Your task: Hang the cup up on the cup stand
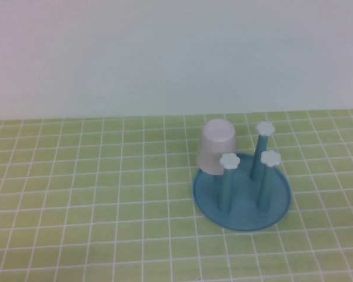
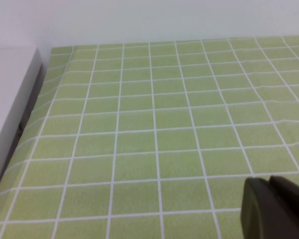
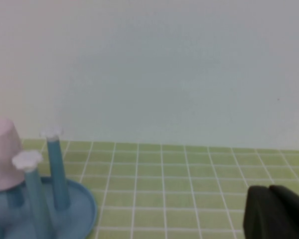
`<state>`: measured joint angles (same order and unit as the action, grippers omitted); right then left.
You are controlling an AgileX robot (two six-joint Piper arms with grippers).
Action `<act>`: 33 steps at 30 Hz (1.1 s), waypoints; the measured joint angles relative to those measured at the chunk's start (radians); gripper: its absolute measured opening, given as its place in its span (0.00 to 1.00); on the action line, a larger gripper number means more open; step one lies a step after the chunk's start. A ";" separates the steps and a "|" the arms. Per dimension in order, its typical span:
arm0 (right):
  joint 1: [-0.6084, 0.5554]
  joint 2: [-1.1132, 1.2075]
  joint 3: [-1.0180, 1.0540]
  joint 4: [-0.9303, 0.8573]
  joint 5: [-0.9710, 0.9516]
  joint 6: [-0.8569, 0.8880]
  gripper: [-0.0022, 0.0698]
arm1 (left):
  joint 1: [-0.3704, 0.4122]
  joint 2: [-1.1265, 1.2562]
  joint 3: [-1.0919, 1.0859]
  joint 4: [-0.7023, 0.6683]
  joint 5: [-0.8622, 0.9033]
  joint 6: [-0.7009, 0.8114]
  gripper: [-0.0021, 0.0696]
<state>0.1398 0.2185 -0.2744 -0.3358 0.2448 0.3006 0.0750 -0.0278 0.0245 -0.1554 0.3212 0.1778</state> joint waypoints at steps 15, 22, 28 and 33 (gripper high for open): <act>-0.090 -0.230 0.303 0.096 -0.016 -0.095 0.03 | 0.000 0.000 0.000 -0.002 0.000 0.000 0.03; -0.093 -0.230 0.303 0.098 -0.011 -0.097 0.03 | 0.000 0.000 0.000 -0.002 0.000 0.000 0.03; -0.093 -0.230 0.303 0.110 0.066 -0.097 0.03 | 0.000 0.000 0.000 -0.002 0.000 0.000 0.03; -0.093 -0.230 0.303 0.132 0.091 -0.118 0.03 | 0.000 0.000 0.000 -0.002 0.000 0.000 0.03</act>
<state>0.0472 -0.0113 0.0288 -0.2038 0.3362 0.1827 0.0750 -0.0278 0.0245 -0.1576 0.3212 0.1778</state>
